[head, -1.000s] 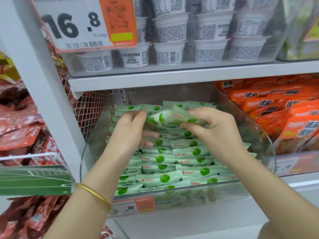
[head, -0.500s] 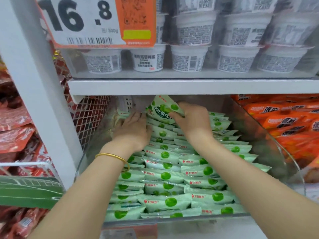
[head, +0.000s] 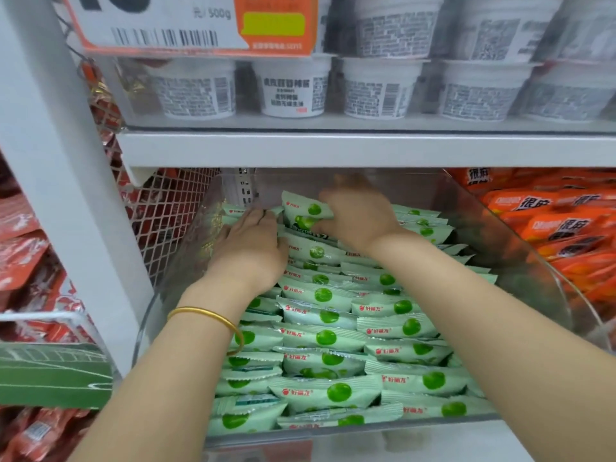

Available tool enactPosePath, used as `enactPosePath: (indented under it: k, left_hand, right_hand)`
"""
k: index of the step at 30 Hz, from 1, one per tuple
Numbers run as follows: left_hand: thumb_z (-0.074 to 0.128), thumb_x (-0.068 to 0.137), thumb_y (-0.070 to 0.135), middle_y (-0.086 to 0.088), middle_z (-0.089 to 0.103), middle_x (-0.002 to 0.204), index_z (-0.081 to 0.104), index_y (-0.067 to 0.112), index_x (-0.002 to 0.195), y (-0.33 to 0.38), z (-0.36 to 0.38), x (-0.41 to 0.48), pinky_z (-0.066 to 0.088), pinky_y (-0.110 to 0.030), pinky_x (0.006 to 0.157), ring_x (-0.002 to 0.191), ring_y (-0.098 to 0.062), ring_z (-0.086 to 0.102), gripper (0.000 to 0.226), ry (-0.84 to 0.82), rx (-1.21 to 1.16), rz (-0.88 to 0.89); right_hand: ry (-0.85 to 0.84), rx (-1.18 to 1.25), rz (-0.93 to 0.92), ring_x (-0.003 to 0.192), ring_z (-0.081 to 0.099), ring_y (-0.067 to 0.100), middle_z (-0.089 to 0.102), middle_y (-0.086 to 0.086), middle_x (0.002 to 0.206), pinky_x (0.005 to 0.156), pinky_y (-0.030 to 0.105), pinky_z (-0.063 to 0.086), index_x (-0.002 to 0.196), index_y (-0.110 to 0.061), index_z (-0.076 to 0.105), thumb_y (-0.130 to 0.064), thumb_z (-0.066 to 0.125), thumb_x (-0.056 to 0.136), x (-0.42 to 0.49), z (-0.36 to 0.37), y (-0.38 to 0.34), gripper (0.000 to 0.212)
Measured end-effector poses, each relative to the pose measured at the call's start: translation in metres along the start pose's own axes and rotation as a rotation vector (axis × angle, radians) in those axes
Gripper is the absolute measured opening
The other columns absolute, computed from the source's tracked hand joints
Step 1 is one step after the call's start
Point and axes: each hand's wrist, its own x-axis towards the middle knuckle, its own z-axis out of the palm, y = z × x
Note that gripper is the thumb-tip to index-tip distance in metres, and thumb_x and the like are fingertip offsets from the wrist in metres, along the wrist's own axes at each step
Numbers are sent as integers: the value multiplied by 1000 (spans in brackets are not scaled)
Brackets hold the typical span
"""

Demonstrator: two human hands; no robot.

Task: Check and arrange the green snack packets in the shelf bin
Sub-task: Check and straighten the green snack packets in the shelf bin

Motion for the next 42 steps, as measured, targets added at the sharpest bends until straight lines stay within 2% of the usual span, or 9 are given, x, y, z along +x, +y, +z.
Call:
enactPosePath:
  k: [3,7,13,19,26,30,33,38,42]
  left_hand:
    - [33,101,25,1,-1,160,13,17,151,0,-2,-1,4,-36,118,147,-16,0,55,15,-44,0]
    - [36,100,23,1,1,160,18,16,150,1,-3,-2,7,-36,119,146,-19,4,54,20,-60,-13]
    - [38,100,24,0,4,160,22,15,149,1,-3,-2,9,-38,119,146,-18,6,53,20,-85,-13]
    - [39,99,24,-1,6,159,24,15,148,2,-3,-3,10,-38,119,146,-19,7,52,22,-94,-9]
    - [41,97,19,-3,13,158,28,13,146,2,-5,-2,17,-36,117,145,-21,13,52,108,-182,21]
    - [42,96,16,-4,17,157,31,13,145,4,-3,-2,19,-34,115,143,-22,17,50,119,-210,28]
    - [42,96,15,-2,14,158,24,16,148,4,-2,-2,17,-34,116,144,-21,14,55,125,-194,53]
    - [37,98,15,4,3,160,16,21,150,6,-1,-1,10,-38,119,146,-15,4,57,108,-134,167]
    - [29,102,24,6,-2,160,8,21,152,7,4,1,4,-38,119,146,-10,-2,54,12,-54,232]
  right_hand:
    - [195,136,-111,104,50,25,55,3,115,80,35,45,111,-16,54,-18,69,81,-7,-1,3,33]
    - [-4,62,-156,103,54,22,54,-1,114,79,33,46,97,-21,65,-22,64,85,-6,3,5,11]
    - [-79,87,-87,107,50,19,52,-1,114,85,32,45,103,-25,69,-39,64,83,-2,0,4,25]
    - [-5,2,-112,105,52,22,57,-1,111,76,28,40,96,-21,69,-21,59,88,-2,7,-2,13]
    - [85,262,-101,92,58,22,60,-2,102,80,34,46,91,-18,63,-18,60,88,-7,6,10,4]
    - [-12,138,-155,94,58,23,66,-3,98,83,32,40,92,-19,61,-16,55,91,-7,14,6,8]
    - [-47,87,-129,107,53,23,63,-5,98,88,32,32,96,-23,59,-20,55,90,-6,15,7,7]
    - [16,23,-8,114,46,23,60,1,109,91,36,34,114,-19,49,-38,68,79,-5,6,10,44]
    - [10,12,-17,115,46,20,63,-3,108,94,34,30,113,-25,58,-37,64,84,-1,17,10,32]
